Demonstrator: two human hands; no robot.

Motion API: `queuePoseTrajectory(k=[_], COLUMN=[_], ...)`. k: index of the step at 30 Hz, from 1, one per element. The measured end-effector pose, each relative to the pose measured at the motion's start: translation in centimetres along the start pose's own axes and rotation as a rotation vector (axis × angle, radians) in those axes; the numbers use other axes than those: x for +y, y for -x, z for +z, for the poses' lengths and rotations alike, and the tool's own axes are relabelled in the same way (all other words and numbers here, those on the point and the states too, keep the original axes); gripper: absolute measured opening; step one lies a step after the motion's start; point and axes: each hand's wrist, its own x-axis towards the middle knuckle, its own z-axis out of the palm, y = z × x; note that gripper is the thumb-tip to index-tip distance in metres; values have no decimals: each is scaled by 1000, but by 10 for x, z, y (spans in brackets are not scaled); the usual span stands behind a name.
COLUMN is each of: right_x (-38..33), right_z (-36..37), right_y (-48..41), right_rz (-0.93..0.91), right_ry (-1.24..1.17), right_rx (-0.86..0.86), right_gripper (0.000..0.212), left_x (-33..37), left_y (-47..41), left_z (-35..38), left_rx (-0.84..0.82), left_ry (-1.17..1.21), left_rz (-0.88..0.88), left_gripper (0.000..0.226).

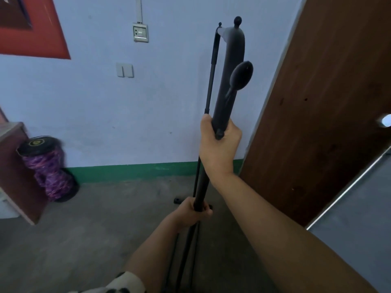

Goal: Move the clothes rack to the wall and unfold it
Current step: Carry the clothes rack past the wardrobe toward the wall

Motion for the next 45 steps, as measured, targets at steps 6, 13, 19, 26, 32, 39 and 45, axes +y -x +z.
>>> queuePoseTrajectory(k=[6, 13, 19, 26, 32, 39, 45], right_x=[29, 71, 103, 132, 153, 174, 185], right_z=[19, 61, 93, 118, 133, 152, 172], right_y=[-44, -94, -127, -164, -191, -210, -223], right_rz=[-16, -5, -20, -21, -37, -92, -59], right_ry=[71, 93, 107, 103, 55, 113, 95], right_rx=[66, 134, 188, 189, 146, 120, 89], right_gripper=[25, 33, 32, 39, 39, 31, 40], left_x=[4, 4, 1, 2, 6, 1, -4], left_y=[-57, -123, -163, -205, -236, -262, -277], left_z=[-29, -80, -120, -152, -174, -200, -221], left_rx=[-71, -149, -205, -245, -215, -148, -65], left_ry=[-37, -62, -53, -83, -111, -113, -127], left_rz=[1, 24, 49, 19, 25, -48, -88], left_gripper=[28, 27, 37, 25, 24, 34, 33])
